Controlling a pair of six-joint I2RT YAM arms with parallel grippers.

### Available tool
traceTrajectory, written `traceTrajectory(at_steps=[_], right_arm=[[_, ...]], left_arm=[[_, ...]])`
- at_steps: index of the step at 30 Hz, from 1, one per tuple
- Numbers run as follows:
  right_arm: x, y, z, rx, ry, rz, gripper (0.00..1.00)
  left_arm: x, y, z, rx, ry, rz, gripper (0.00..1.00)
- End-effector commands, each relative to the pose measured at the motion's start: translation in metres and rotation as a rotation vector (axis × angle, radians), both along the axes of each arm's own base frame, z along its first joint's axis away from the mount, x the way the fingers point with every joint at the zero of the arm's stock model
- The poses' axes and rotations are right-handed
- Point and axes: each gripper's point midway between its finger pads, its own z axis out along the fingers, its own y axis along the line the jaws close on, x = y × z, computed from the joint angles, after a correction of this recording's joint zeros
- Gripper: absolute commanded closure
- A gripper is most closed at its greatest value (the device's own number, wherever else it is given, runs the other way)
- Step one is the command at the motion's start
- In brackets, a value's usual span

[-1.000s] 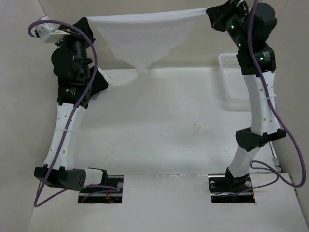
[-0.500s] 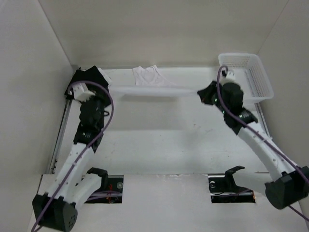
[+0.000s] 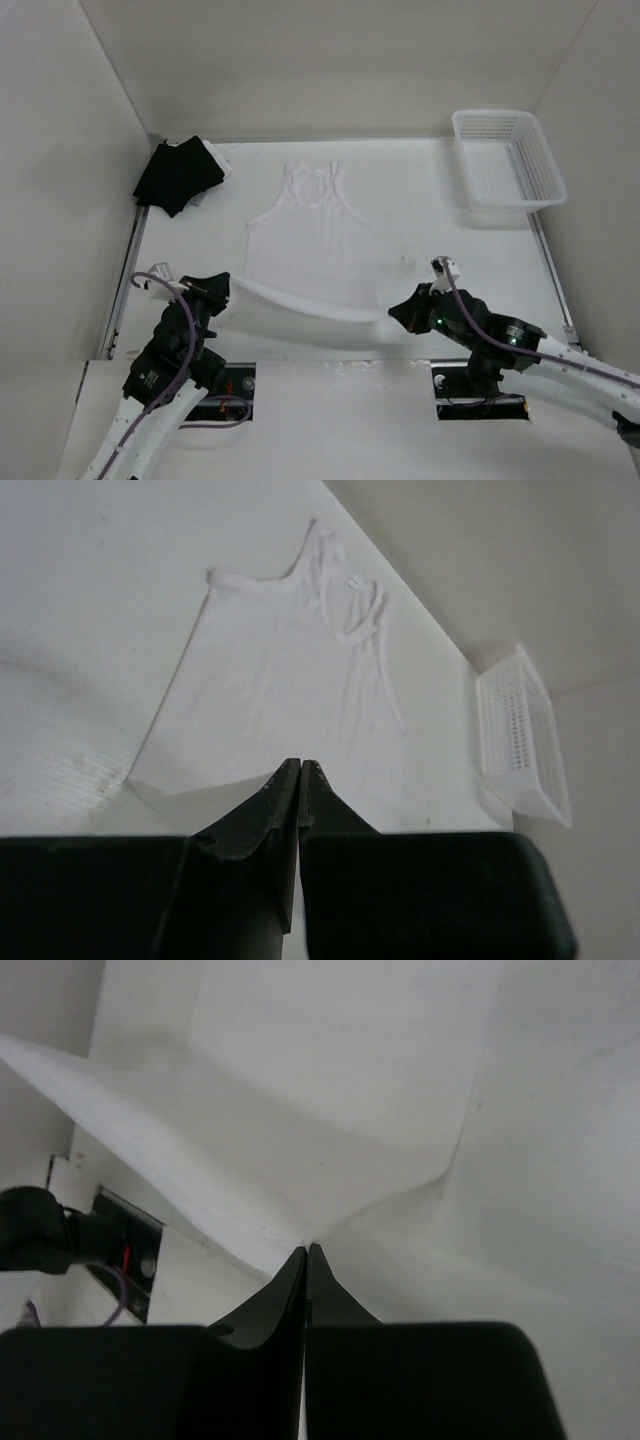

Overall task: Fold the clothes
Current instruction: Flatten the tank top out, then fold the tank top

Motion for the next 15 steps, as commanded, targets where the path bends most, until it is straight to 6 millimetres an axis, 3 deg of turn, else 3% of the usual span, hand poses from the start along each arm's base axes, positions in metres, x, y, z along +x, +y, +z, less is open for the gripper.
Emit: traceTrajectory(at_steps=[1, 5, 6, 10, 12, 15], right_arm=[[0.004, 0.011, 0.002, -0.058, 0.018, -0.033, 0.99], [0.054, 0.028, 0.020, -0.076, -0.070, -0.055, 0.99], [0.089, 0.032, 0.030, -0.067, -0.107, -0.077, 0.99], [0.167, 0.032, 0.057, -0.042, -0.174, -0.155, 0.99], [0.213, 0.024, 0.073, -0.039, -0.198, -0.210, 0.99], [0.265, 0.022, 0.089, -0.023, -0.205, -0.235, 0.99]], left_arm=[[0.002, 0.014, -0.008, 0.011, 0.032, 0.084, 0.99], [0.029, 0.009, -0.010, 0.053, 0.030, 0.125, 0.99], [0.049, 0.004, -0.005, 0.074, 0.016, 0.146, 0.99], [0.111, -0.011, 0.018, 0.136, -0.035, 0.162, 0.98], [0.147, -0.011, 0.036, 0.134, -0.065, 0.186, 0.98], [0.201, -0.014, 0.055, 0.114, -0.088, 0.209, 0.99]])
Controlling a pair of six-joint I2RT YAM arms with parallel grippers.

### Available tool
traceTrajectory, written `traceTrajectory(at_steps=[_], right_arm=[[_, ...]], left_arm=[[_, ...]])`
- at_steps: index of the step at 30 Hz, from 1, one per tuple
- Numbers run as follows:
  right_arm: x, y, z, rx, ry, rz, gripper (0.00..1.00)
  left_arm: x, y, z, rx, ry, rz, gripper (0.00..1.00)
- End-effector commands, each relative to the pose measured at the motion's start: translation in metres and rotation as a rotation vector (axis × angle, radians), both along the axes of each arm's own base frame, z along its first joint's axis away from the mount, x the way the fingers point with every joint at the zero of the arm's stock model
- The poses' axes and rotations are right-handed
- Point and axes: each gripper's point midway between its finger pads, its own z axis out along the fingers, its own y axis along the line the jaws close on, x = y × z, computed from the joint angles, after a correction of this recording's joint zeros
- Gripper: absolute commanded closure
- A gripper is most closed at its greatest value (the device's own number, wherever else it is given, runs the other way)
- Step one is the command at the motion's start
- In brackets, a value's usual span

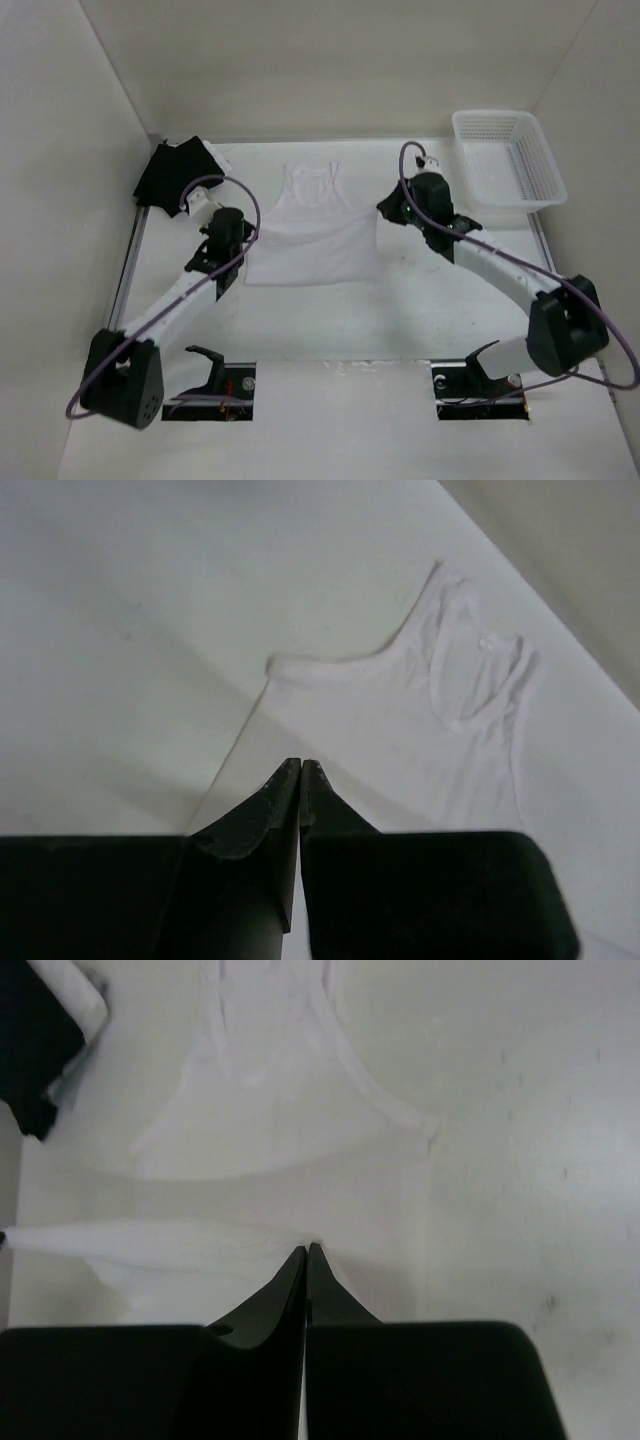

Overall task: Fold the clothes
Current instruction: Fold the tank top

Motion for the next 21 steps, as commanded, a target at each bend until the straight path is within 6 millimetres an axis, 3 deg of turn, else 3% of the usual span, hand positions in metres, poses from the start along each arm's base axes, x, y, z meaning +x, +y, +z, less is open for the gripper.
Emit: traceTrajectory(at_steps=[1, 4, 7, 8, 9, 11, 14, 16, 17, 19, 21], right_arm=[[0.079, 0.008, 0.071, 0.083, -0.196, 0.024, 0.99], [0.140, -0.001, 0.074, 0.093, -0.180, -0.007, 0.99], [0.198, -0.010, 0.059, 0.087, -0.136, -0.050, 0.98], [0.216, -0.012, 0.050, 0.083, -0.119, -0.064, 0.93], [0.232, -0.012, 0.040, 0.087, -0.105, -0.071, 0.83], [0.246, -0.010, 0.029, 0.088, -0.072, -0.081, 0.62], [0.236, -0.013, 0.025, 0.077, -0.066, -0.086, 0.51], [0.216, -0.011, 0.026, 0.082, -0.078, -0.077, 0.50], [0.196, -0.008, 0.023, 0.086, -0.081, -0.073, 0.51], [0.167, -0.003, 0.019, 0.096, -0.088, -0.070, 0.58], [0.132, 0.007, 0.007, 0.107, -0.081, -0.045, 0.75]], left_arm=[[0.086, -0.008, 0.108, -0.090, -0.325, 0.016, 0.99], [0.140, -0.003, 0.112, -0.066, -0.312, 0.060, 0.99], [0.196, 0.009, 0.093, -0.029, -0.257, 0.091, 0.97], [0.212, 0.009, 0.086, -0.019, -0.240, 0.083, 0.95], [0.235, 0.005, 0.078, -0.007, -0.221, 0.040, 0.86], [0.251, -0.002, 0.066, -0.007, -0.191, -0.020, 0.68], [0.230, 0.001, 0.062, -0.016, -0.178, -0.027, 0.59], [0.190, 0.003, 0.056, -0.022, -0.184, -0.019, 0.62], [0.166, 0.001, 0.048, -0.027, -0.180, -0.011, 0.63], [0.128, -0.003, 0.027, -0.056, -0.163, 0.001, 0.63], [0.093, -0.005, 0.000, -0.076, -0.119, -0.003, 0.63]])
